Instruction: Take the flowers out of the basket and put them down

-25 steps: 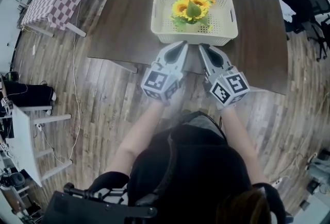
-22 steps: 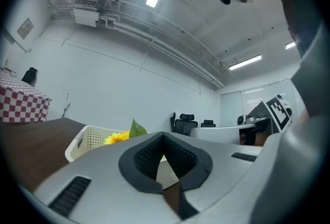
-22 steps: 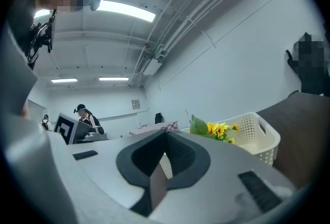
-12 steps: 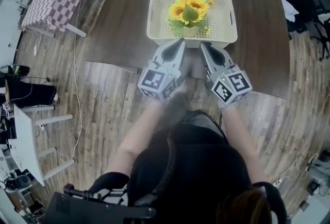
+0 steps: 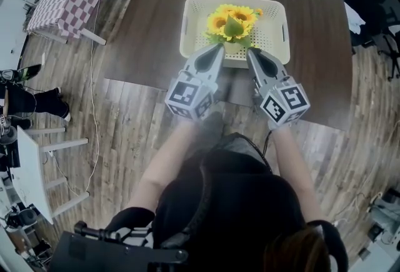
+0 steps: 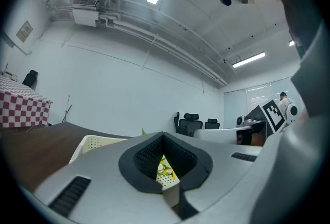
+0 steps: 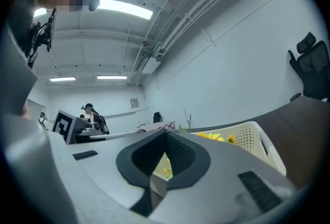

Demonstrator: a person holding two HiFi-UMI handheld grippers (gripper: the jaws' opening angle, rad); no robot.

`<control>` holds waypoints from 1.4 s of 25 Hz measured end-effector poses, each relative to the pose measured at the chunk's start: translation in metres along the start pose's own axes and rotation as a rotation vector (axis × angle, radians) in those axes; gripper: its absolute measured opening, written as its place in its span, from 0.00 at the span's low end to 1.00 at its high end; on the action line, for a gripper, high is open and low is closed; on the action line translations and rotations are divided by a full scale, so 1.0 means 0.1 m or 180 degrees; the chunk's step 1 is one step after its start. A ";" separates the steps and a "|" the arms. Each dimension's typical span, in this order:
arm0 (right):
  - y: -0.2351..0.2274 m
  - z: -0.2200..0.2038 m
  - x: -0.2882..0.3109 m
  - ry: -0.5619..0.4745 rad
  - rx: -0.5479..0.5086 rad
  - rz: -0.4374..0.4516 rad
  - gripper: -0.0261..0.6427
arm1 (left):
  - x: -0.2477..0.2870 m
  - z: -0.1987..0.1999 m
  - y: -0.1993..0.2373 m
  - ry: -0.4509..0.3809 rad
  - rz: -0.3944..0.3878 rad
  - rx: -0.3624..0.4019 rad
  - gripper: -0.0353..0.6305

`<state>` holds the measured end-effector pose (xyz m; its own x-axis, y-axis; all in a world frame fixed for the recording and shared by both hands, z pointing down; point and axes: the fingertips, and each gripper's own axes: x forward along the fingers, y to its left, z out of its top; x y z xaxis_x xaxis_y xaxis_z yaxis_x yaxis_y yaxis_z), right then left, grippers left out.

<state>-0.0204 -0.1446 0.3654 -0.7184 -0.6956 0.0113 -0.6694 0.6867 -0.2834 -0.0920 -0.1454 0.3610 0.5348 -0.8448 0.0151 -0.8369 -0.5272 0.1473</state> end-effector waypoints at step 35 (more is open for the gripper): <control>-1.28 -0.15 0.89 0.0780 0.0388 -0.0620 0.18 | 0.77 0.28 0.89 -0.0121 0.0025 -0.0236 0.05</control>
<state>-0.0011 -0.2915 0.4170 -0.6132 -0.7297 0.3025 -0.7816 0.5052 -0.3658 -0.1286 -0.2599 0.3474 0.5223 -0.8525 -0.0207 -0.8294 -0.5135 0.2201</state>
